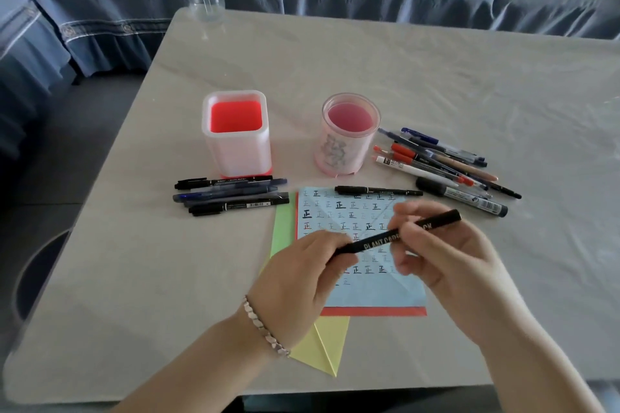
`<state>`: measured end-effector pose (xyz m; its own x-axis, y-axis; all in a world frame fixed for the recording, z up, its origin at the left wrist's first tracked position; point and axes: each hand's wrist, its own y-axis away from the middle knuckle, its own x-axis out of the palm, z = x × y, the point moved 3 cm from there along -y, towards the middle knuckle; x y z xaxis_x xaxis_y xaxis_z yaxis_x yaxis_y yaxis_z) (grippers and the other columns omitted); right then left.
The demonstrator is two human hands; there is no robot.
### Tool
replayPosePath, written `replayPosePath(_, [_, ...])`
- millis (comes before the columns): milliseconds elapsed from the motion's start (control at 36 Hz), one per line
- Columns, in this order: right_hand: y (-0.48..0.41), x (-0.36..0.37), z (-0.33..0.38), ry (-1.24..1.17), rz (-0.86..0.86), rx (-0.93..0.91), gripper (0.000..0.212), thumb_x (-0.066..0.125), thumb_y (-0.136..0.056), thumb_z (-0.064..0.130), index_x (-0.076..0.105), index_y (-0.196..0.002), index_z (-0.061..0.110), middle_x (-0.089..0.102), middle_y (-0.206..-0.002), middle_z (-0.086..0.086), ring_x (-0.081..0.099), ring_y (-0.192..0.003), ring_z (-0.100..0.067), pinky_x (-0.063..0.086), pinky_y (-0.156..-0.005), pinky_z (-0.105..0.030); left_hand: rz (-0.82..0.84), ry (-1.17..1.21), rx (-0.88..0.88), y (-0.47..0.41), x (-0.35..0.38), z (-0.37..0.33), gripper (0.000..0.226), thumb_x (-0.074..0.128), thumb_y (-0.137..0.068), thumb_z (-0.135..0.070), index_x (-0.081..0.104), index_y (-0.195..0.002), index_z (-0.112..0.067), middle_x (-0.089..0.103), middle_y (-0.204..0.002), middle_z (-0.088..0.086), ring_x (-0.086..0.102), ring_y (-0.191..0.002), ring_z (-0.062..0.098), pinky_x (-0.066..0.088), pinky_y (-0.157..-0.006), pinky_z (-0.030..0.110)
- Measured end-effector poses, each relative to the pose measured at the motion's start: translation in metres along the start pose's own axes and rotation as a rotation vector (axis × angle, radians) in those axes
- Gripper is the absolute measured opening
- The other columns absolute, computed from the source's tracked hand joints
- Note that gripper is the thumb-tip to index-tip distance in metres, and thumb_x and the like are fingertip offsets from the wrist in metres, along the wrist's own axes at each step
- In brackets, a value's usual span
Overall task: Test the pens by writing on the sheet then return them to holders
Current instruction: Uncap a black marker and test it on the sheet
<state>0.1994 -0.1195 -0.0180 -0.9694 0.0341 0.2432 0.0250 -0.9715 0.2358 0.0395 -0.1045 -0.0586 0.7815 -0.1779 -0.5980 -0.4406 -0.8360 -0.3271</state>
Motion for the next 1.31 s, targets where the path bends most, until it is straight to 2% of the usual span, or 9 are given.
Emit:
replayPosePath(222, [-0.006,0.028,-0.04,0.518,-0.224,-0.017,0.032,0.061,-0.082,0.031,0.047,-0.061,0.011,0.043,-0.037,0.001,0.036,-0.036,-0.012,0.032,-0.04,-0.019,0.184,0.114,-0.08,0.006,0.006,-0.01,0.025,0.032,-0.095,-0.03,0.054,-0.087,-0.023,0.051,-0.068,-0.022,0.05,-0.065,-0.005,0.036,-0.058,0.009])
replayPosePath(389, [-0.004,0.036,-0.05,0.452,-0.345,-0.011,0.033,0.053,-0.075,0.03,0.031,-0.057,0.015,0.034,-0.047,-0.01,0.032,-0.046,-0.021,0.044,-0.044,-0.046,0.235,0.215,-0.139,0.014,0.011,-0.01,0.023,0.026,-0.095,-0.034,0.045,-0.091,-0.021,0.052,-0.063,-0.027,0.051,-0.056,-0.004,0.031,-0.053,0.006])
replayPosePath(528, [-0.002,0.038,-0.048,0.333,-0.305,-0.065,0.04,0.05,-0.088,-0.001,0.029,-0.056,0.012,0.035,-0.039,-0.01,0.033,-0.03,-0.016,0.03,-0.034,-0.017,0.241,0.259,-0.121,0.016,0.009,-0.008,0.015,0.026,-0.092,-0.044,0.037,-0.081,-0.043,0.057,-0.068,-0.03,0.061,-0.065,-0.003,0.038,-0.058,0.005])
replayPosePath(639, [-0.001,0.033,-0.048,0.379,-0.281,-0.116,0.047,0.049,-0.087,-0.004,0.027,-0.053,0.02,0.034,-0.035,-0.001,0.035,-0.029,-0.014,0.029,-0.036,-0.021,0.278,0.23,-0.083,0.016,0.007,-0.006,0.018,0.035,-0.097,-0.035,0.038,-0.08,-0.037,0.056,-0.063,-0.032,0.046,-0.044,-0.01,0.028,-0.049,0.002])
replayPosePath(778, [0.0,0.021,-0.043,0.379,-0.38,-0.166,0.039,0.05,-0.089,0.0,0.032,-0.056,0.012,0.037,-0.031,0.003,0.037,-0.033,-0.017,0.032,-0.037,-0.021,0.171,0.042,-0.169,0.026,0.001,0.011,0.055,0.005,-0.074,-0.081,0.024,-0.102,-0.038,0.043,-0.049,-0.006,0.043,-0.042,0.003,0.029,-0.043,0.014])
replayPosePath(889, [0.0,-0.003,-0.041,0.372,-0.439,-0.176,0.024,0.054,-0.089,0.01,0.047,-0.066,0.01,0.05,-0.037,-0.002,0.047,-0.038,-0.014,0.039,-0.042,-0.017,-0.009,-0.105,-0.312,0.03,-0.015,0.036,0.013,0.032,-0.096,-0.033,0.028,-0.101,-0.021,0.039,-0.053,-0.011,0.045,-0.042,0.008,0.03,-0.041,0.017])
replayPosePath(1028, [0.002,-0.025,-0.057,0.356,-0.428,-0.077,0.011,0.055,-0.089,0.009,0.06,-0.08,0.006,0.066,-0.054,-0.007,0.059,-0.048,-0.013,0.048,-0.049,-0.017,-0.193,-0.397,-0.257,0.035,-0.028,0.069,0.025,0.06,-0.078,0.012,0.043,-0.086,-0.006,0.053,-0.065,0.007,0.05,-0.054,0.024,0.037,-0.044,0.023])
replayPosePath(1167, [0.005,-0.034,-0.067,0.328,-0.406,-0.017,0.011,0.055,-0.088,0.007,0.062,-0.079,0.006,0.069,-0.061,-0.005,0.064,-0.058,-0.012,0.051,-0.054,-0.018,-0.247,-0.554,-0.233,0.041,-0.027,0.087,0.043,0.072,-0.069,0.011,0.042,-0.088,-0.012,0.063,-0.067,0.009,0.053,-0.071,0.032,0.045,-0.06,0.04])
replayPosePath(1306, [0.006,-0.03,-0.072,0.309,-0.454,-0.057,0.019,0.06,-0.085,0.009,0.06,-0.066,0.006,0.059,-0.049,-0.002,0.053,-0.046,-0.012,0.044,-0.045,-0.018,-0.25,-0.619,-0.181,0.044,-0.023,0.089,0.007,0.045,-0.082,-0.016,0.046,-0.089,-0.019,0.063,-0.077,0.002,0.043,-0.084,0.021,0.032,-0.068,0.032])
